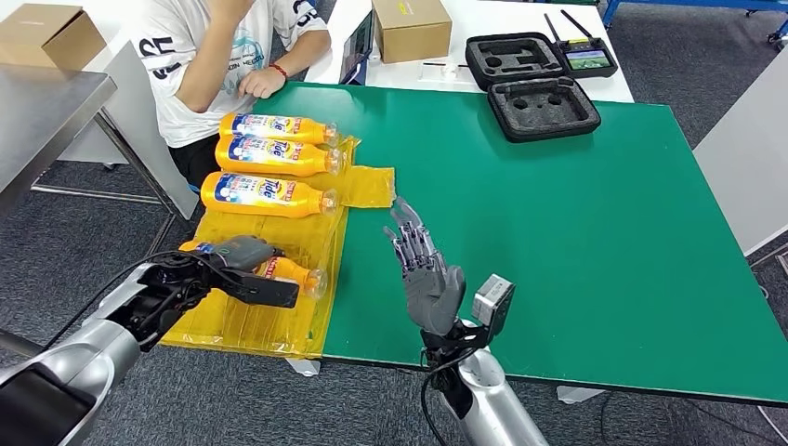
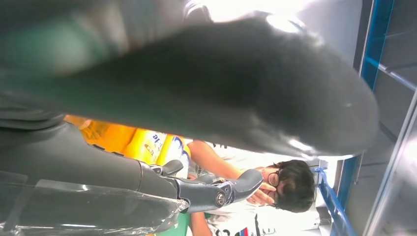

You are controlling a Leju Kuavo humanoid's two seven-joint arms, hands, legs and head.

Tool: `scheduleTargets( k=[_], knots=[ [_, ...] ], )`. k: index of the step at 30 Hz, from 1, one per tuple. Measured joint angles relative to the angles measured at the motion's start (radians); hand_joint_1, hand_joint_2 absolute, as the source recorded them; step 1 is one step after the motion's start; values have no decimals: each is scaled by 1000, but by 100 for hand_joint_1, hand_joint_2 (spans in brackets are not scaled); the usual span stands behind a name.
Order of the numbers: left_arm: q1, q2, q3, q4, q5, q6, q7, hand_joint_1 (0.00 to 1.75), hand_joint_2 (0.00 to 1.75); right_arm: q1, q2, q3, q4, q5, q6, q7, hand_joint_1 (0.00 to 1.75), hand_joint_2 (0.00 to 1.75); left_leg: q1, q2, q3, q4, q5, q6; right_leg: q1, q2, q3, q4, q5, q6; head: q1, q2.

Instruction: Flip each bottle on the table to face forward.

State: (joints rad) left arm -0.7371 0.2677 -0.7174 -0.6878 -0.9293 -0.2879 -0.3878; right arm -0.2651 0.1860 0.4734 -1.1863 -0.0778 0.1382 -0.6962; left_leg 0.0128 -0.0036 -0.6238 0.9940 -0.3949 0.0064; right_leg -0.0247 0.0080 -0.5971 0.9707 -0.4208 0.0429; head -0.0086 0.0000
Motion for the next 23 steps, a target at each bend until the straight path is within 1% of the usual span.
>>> scheduleTargets(
  k=[4, 5, 6, 8, 9, 10, 14, 19, 23],
  knots=[
    [-7, -9, -20, 26, -10, 19, 26, 158, 175, -7, 5, 0, 21, -9, 5, 0, 0, 0, 0, 0, 1, 0, 0, 0, 0, 0, 2, 0, 0, 0, 0, 0],
    [-8, -10, -24, 31, -14, 25, 33, 134, 175, -10, 6, 0, 25, -11, 6, 0, 0, 0, 0, 0, 2, 0, 0, 0, 0, 0, 2, 0, 0, 0, 0, 0],
    [-9, -12, -27, 35, -17, 30, 37, 98, 175, -12, 6, 0, 29, -12, 6, 0, 0, 0, 0, 0, 2, 0, 0, 0, 0, 0, 3, 0, 0, 0, 0, 0],
    [-11, -15, -34, 45, -22, 35, 44, 21, 175, -17, 7, 1, 37, -13, 6, 0, 0, 0, 0, 0, 4, 0, 0, 0, 0, -1, 4, 0, 0, 0, 0, 0],
    [-11, -17, -38, 50, -23, 35, 46, 5, 175, -19, 7, 1, 41, -13, 6, 0, 0, 0, 0, 0, 4, 0, 0, 0, 0, -1, 5, 0, -1, 0, 0, 0],
    [-12, -19, -41, 54, -22, 32, 46, 0, 175, -21, 8, 2, 46, -14, 6, 0, 0, 0, 0, 0, 5, -1, 0, 0, 0, -1, 6, 0, -1, 0, 0, 0],
    [-13, -23, -44, 65, 7, 11, 23, 0, 0, -23, 12, 6, 59, -17, 6, 0, 0, 0, 0, -1, 7, -1, 0, -1, 0, -1, 8, 0, 0, -1, 0, 0],
    [-14, -25, -43, 67, 51, -26, -9, 0, 0, -23, 13, 9, 70, -22, 5, 0, 0, 0, 0, -1, 7, -1, 1, 0, 0, -1, 8, 0, 0, 0, 0, 0],
    [-15, -25, -42, 67, 58, -33, -15, 0, 0, -23, 14, 9, 75, -23, 4, 0, 0, 0, 0, -1, 7, 0, 1, 0, 0, -1, 8, 0, 0, 0, 0, 0]
  ],
)
